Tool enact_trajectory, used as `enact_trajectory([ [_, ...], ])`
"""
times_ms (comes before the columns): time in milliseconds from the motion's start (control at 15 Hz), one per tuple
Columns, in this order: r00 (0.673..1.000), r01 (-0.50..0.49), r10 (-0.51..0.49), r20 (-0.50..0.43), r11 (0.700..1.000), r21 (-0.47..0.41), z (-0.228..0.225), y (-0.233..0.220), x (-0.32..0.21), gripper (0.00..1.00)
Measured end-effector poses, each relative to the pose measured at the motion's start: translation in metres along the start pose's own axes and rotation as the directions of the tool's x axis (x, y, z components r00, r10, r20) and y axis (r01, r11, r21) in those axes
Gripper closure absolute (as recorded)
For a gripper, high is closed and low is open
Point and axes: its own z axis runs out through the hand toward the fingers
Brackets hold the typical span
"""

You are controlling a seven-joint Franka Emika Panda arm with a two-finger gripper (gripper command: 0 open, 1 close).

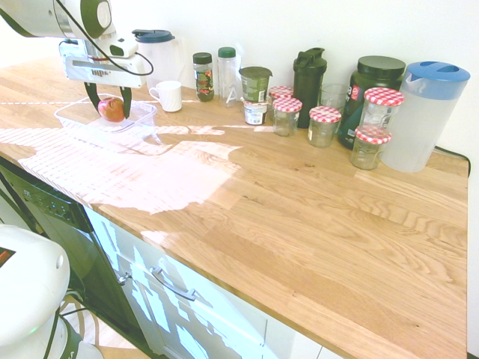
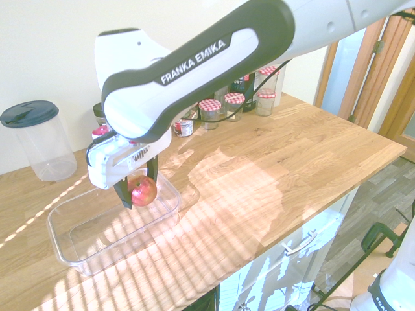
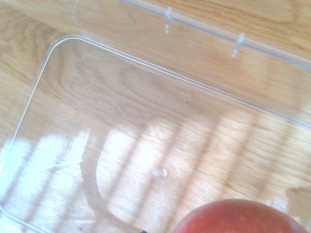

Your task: Put the apple into the container

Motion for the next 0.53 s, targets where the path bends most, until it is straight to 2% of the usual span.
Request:
enact_trajectory([
  [200, 1.0, 0.016, -0.016, -0.013, 1.0, -0.014, 0.021, -0.012, -0.009, 1.0],
  [267, 1.0, 0.01, -0.01, -0.025, 1.0, -0.022, 0.026, -0.015, -0.01, 0.0],
  [533, 0.998, -0.008, 0.005, -0.06, 0.999, -0.036, 0.03, -0.021, -0.01, 0.0],
])
